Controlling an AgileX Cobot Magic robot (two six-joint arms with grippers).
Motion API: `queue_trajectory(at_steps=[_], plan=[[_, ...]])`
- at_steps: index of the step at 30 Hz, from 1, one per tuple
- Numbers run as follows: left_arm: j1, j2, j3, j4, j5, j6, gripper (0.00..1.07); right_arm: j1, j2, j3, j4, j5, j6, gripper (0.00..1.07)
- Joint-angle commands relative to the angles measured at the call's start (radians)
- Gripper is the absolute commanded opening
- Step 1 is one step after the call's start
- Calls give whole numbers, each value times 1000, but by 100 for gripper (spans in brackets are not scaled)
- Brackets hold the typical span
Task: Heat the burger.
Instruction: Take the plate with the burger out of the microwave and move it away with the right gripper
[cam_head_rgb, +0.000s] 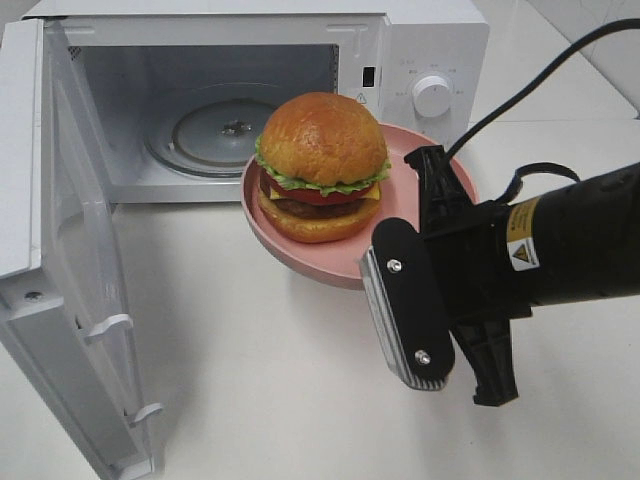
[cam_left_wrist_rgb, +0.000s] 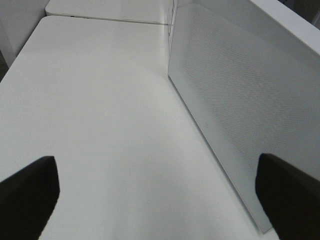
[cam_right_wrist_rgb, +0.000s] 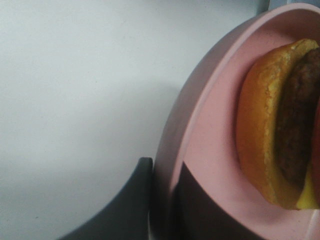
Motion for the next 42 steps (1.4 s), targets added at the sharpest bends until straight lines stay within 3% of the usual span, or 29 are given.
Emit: queue_trajectory(at_steps=[1, 13, 20, 42], plan=[[4, -17, 3, -3, -9, -3, 100, -4, -56, 22, -3, -41, 5, 0], [4, -17, 3, -3, -9, -3, 100, -4, -231, 117, -48, 78, 163, 0], [4, -17, 3, -3, -9, -3, 100, -4, -327, 128, -222, 211, 394, 0], [4, -17, 3, -3, -9, -3, 100, -4, -336, 128, -592, 485, 1053, 0]])
